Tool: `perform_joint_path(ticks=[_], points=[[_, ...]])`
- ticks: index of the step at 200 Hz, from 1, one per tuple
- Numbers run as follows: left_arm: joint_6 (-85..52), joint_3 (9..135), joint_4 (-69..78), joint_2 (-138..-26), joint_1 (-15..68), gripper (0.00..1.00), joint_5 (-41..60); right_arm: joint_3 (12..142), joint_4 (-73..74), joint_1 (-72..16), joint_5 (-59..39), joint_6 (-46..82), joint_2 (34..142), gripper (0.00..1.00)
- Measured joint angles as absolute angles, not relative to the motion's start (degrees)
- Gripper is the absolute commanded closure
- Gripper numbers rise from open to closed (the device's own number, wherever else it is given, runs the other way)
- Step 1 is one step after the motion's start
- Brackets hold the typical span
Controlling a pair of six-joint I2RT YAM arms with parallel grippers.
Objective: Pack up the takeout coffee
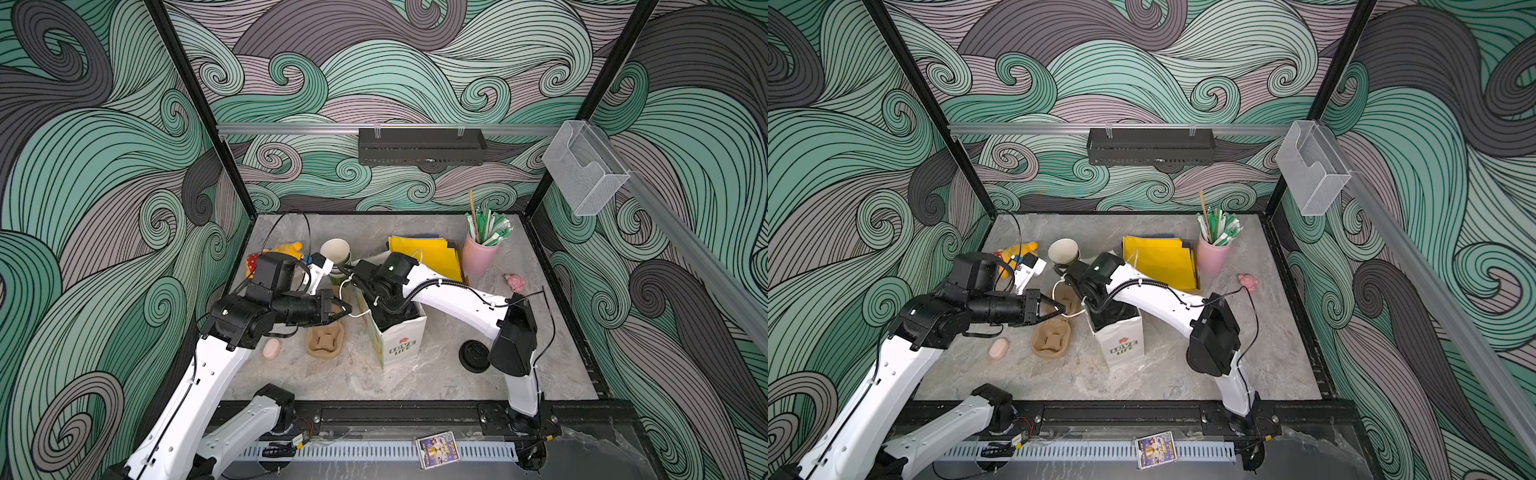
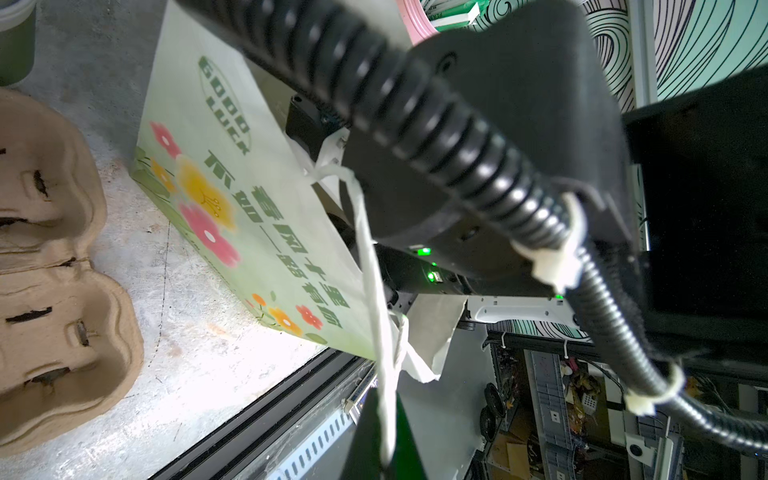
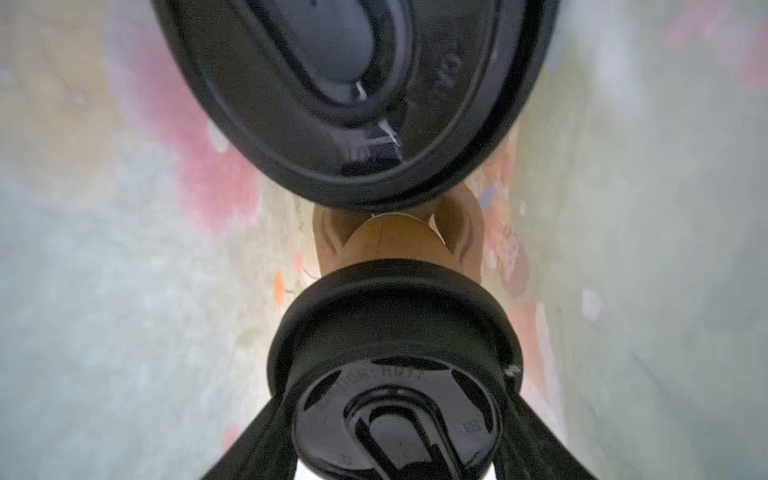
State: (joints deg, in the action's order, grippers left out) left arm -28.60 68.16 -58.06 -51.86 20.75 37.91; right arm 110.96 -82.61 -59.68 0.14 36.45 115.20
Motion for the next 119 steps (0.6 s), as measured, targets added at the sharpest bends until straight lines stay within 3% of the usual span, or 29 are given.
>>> perform_joint_path(ticks=[119], points=[[-28.2, 68.2, -58.3, -51.9, 20.8, 1.0, 37.5, 108.4, -81.5, -59.7, 0.4, 36.6, 114.9, 0.42]])
